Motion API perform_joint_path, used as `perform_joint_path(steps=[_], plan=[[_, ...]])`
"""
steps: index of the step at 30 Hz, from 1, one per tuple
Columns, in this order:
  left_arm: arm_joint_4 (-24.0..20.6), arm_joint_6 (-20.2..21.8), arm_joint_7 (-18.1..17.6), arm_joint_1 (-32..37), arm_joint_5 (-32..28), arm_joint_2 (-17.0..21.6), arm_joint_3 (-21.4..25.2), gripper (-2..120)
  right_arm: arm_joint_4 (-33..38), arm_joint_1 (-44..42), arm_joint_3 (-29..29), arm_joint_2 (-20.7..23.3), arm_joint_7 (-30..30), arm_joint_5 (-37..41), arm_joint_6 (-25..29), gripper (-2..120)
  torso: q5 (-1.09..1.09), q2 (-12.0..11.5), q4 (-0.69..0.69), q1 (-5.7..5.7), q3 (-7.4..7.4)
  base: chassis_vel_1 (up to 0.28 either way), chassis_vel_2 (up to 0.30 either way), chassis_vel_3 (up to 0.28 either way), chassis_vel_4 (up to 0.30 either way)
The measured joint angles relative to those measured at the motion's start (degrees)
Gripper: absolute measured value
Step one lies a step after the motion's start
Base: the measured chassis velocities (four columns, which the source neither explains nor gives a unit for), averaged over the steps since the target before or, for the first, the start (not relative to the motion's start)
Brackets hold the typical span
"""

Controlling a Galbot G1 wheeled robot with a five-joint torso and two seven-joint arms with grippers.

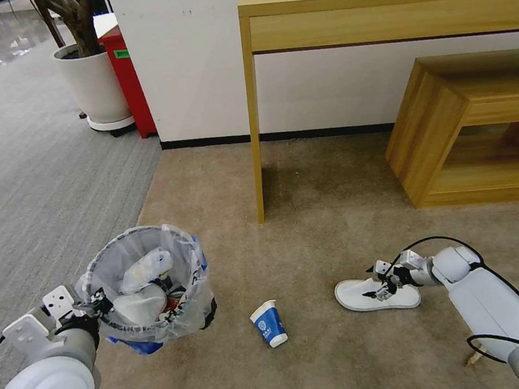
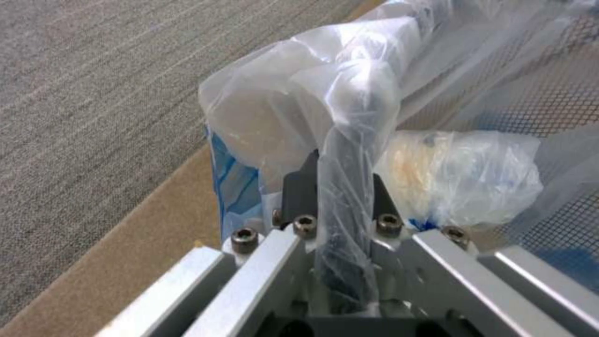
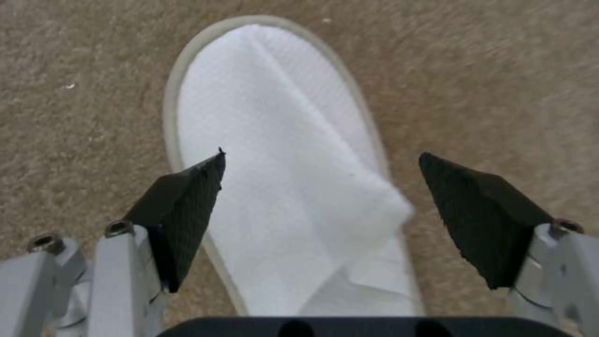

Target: Pick up the trash bin and place the garbage on the floor into it.

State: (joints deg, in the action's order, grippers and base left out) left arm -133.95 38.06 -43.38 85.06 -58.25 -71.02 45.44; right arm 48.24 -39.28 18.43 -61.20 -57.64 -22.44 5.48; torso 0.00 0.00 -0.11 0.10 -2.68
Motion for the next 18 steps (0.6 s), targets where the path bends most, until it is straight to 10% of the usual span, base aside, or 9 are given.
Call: perform_joint_path(steps=[18], plan=[[-0.3, -0.1, 0.1, 0.3, -0.2, 0.5, 0.5, 1, -2.8, -0.1, 0.8, -2.2, 0.3, -2.3, 1.0, 30, 0.00, 0.0, 0.00, 0.00, 0.00, 0.000, 0.000, 0.000, 0.000]])
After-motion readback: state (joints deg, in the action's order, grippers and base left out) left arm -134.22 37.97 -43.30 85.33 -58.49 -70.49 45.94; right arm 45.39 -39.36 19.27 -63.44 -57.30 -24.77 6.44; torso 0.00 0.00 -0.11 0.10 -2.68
